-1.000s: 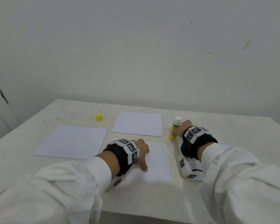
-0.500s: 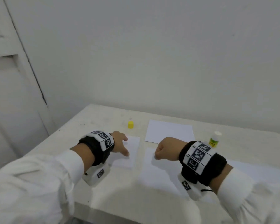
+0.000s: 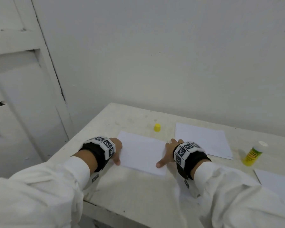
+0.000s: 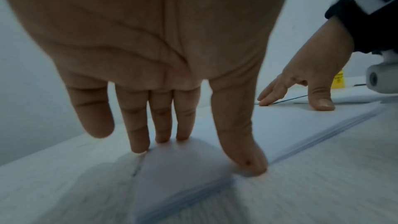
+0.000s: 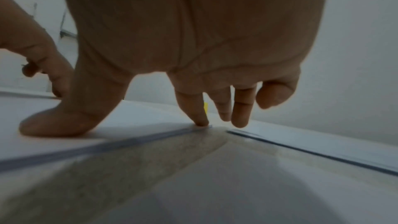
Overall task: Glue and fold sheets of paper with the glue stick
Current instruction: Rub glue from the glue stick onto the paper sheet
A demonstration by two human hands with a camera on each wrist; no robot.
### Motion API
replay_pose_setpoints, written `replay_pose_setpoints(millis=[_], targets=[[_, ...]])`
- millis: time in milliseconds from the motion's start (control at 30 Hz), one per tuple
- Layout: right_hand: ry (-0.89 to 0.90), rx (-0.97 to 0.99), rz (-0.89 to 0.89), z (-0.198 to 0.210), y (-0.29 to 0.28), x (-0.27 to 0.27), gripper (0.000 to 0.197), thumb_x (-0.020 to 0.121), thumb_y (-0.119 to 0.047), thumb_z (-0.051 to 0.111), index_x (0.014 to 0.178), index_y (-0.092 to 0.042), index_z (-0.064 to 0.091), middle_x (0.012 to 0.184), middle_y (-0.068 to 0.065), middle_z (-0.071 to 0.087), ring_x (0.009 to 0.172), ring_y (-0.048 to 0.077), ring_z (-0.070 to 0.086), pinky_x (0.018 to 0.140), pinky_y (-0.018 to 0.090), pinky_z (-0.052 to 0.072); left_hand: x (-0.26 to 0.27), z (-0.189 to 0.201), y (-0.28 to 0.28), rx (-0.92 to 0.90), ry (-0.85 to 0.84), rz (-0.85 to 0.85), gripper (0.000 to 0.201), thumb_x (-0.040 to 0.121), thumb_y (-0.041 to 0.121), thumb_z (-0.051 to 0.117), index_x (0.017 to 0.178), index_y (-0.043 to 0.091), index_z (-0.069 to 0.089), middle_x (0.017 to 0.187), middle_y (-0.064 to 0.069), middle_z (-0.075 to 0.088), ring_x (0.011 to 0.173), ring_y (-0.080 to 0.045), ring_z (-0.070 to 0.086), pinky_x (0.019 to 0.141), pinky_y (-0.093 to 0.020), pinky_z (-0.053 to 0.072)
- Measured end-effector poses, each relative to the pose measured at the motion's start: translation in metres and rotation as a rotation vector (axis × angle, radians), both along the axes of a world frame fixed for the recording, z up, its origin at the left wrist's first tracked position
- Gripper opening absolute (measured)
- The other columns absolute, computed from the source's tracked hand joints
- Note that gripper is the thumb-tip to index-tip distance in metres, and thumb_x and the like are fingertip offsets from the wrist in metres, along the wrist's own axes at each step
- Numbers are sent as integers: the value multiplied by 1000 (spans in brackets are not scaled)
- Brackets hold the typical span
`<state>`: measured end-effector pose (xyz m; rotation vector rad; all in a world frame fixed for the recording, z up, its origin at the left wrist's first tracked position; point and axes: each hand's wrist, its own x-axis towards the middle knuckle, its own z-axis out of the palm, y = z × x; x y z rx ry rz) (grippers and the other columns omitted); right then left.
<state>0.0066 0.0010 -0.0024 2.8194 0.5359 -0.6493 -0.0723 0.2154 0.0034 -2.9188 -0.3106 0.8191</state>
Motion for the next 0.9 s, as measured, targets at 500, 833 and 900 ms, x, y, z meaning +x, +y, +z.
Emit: replay_pose_setpoints(millis=[500, 833, 900], targets=[[307, 818, -379, 23, 9, -36, 31, 78, -26, 76, 97, -9, 58, 93, 5, 63, 74, 17, 59, 59, 24, 43, 1, -7, 6, -44, -62, 33, 76, 69, 49, 79, 129, 10, 54, 127, -8, 58, 113, -26, 58, 96, -36, 47], [288, 1024, -378, 10, 15, -71, 28, 71, -15, 61, 97, -5, 59, 95, 8, 57, 87, 26, 56, 76, 34, 46, -7, 2, 24, -344, -211, 238, 70, 75, 37, 78, 136, 20, 47, 139, -4, 43, 128, -24, 43, 106, -32, 35], [324, 1045, -404, 12, 15, -74, 36, 55, -23, 55, 88, -10, 58, 92, 8, 58, 85, 28, 57, 73, 32, 42, -8, 12, 33, -511, -311, 323, 46, 80, 19, 74, 123, 17, 57, 121, -4, 50, 121, -24, 47, 98, -26, 36]])
